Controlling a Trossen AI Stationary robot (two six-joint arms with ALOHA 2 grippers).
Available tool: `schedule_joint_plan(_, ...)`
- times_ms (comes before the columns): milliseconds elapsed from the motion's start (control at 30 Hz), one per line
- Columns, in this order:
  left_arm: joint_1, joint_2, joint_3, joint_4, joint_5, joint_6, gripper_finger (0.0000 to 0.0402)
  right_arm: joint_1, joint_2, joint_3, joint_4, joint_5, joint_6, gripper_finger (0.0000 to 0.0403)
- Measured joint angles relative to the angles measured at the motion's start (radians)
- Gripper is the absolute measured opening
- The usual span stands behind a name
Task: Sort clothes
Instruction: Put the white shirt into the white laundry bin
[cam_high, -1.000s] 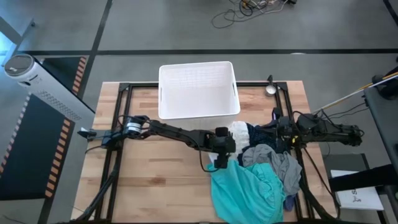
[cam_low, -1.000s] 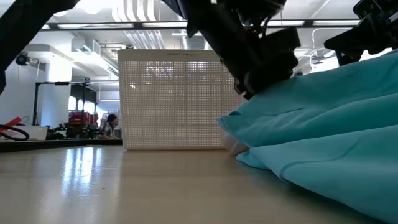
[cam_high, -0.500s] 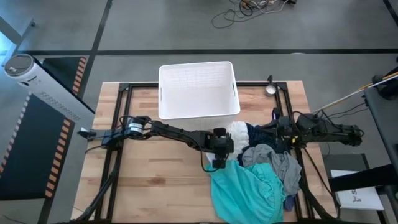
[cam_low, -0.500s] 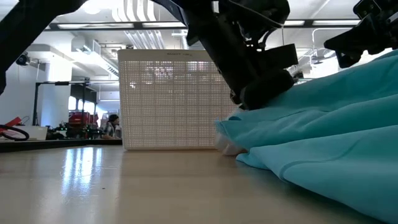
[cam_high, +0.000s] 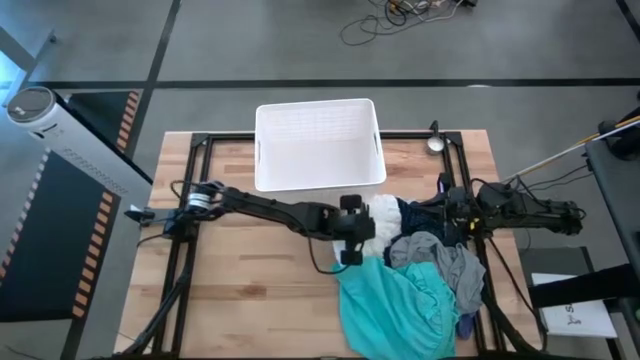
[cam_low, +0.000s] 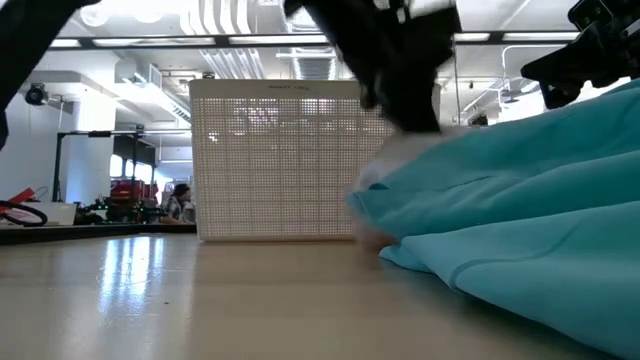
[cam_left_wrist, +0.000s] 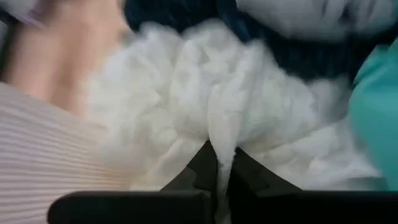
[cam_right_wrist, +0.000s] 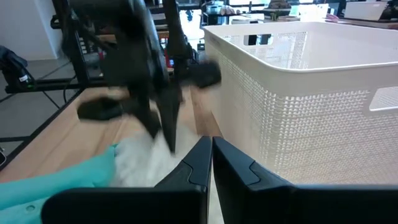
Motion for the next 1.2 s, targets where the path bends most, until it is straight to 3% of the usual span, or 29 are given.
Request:
schedule_joint_plan(500,0.001,-0.342,0.0,0.124,-0.121,0.066,0.0,0.0,0.0,0.0,0.001,0.0,0.0,0.0)
schedule_joint_plan(1200,0.002,-0.493,0.002,0.462,-0.117,0.251,0.0,0.0,0.0,0.0,0.0,0.0,0.0,0.0)
